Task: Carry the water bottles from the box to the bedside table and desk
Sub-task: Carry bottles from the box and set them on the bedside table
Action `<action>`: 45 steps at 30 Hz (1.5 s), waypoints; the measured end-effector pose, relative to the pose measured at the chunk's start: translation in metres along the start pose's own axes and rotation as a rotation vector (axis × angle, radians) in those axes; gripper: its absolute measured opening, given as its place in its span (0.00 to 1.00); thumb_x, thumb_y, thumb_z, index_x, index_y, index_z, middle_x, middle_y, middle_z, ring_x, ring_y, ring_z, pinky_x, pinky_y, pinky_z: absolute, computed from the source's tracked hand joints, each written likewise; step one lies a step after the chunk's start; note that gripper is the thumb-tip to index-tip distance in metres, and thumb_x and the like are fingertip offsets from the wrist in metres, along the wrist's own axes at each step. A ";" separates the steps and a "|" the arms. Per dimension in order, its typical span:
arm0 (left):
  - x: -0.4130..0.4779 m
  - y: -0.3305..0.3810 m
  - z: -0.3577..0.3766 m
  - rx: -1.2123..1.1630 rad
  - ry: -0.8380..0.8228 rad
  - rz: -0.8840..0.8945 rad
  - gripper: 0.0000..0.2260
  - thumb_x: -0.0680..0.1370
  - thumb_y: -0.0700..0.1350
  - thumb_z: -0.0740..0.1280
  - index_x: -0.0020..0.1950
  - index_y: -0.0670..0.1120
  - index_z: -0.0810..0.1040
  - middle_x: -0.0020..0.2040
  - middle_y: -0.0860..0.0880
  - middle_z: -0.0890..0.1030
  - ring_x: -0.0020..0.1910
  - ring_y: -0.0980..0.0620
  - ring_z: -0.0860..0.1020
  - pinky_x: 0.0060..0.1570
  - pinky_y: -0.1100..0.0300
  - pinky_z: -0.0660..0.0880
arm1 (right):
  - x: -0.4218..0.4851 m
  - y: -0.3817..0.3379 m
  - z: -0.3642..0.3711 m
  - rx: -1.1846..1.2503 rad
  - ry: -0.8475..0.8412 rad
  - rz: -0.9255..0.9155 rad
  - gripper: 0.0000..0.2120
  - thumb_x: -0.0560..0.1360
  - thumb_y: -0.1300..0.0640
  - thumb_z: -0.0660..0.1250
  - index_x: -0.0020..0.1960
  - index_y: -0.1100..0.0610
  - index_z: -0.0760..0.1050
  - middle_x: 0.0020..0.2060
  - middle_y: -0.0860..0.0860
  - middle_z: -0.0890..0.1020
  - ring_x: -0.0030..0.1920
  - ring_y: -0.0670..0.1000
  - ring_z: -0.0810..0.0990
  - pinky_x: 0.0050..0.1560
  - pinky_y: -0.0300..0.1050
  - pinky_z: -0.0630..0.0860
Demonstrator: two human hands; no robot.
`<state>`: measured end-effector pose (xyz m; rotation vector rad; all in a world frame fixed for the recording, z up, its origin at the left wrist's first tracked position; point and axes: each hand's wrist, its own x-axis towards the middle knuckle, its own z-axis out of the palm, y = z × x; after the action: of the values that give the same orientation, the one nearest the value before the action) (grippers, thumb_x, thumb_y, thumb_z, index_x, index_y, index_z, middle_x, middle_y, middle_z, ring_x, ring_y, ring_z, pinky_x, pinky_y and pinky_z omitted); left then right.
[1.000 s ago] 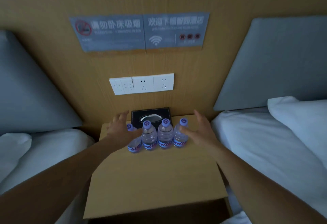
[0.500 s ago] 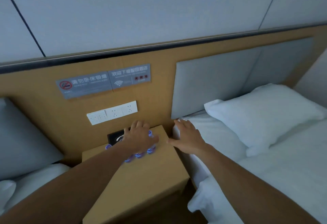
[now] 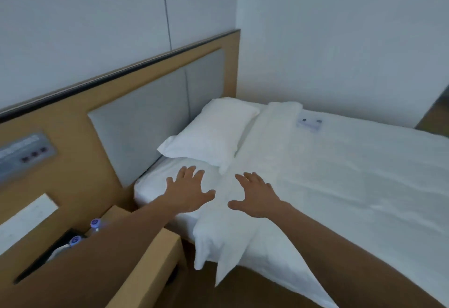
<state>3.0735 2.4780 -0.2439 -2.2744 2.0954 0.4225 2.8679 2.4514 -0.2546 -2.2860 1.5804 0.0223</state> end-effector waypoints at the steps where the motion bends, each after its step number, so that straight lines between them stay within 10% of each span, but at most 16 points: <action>1: 0.004 0.031 0.001 0.023 -0.006 0.065 0.35 0.80 0.66 0.57 0.82 0.51 0.52 0.83 0.49 0.48 0.82 0.46 0.44 0.77 0.38 0.49 | -0.017 0.027 -0.008 0.016 0.024 0.063 0.43 0.75 0.36 0.63 0.81 0.49 0.46 0.80 0.51 0.49 0.80 0.53 0.43 0.76 0.60 0.51; 15: -0.035 0.457 0.064 0.179 -0.070 0.700 0.35 0.80 0.66 0.57 0.82 0.51 0.53 0.83 0.49 0.50 0.82 0.47 0.46 0.77 0.40 0.51 | -0.298 0.352 -0.059 0.127 0.238 0.663 0.43 0.76 0.36 0.64 0.81 0.49 0.47 0.81 0.51 0.48 0.80 0.54 0.42 0.77 0.60 0.50; 45: -0.203 1.089 0.210 0.332 -0.339 1.662 0.36 0.80 0.61 0.60 0.82 0.48 0.52 0.83 0.46 0.48 0.82 0.45 0.44 0.76 0.44 0.54 | -0.677 0.727 -0.080 0.307 0.463 1.566 0.43 0.73 0.36 0.67 0.80 0.47 0.49 0.80 0.50 0.51 0.79 0.53 0.48 0.76 0.60 0.53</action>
<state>1.9537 2.6099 -0.2211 0.1158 2.8936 0.3110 1.9392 2.8135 -0.2401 -0.3918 2.8736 -0.3292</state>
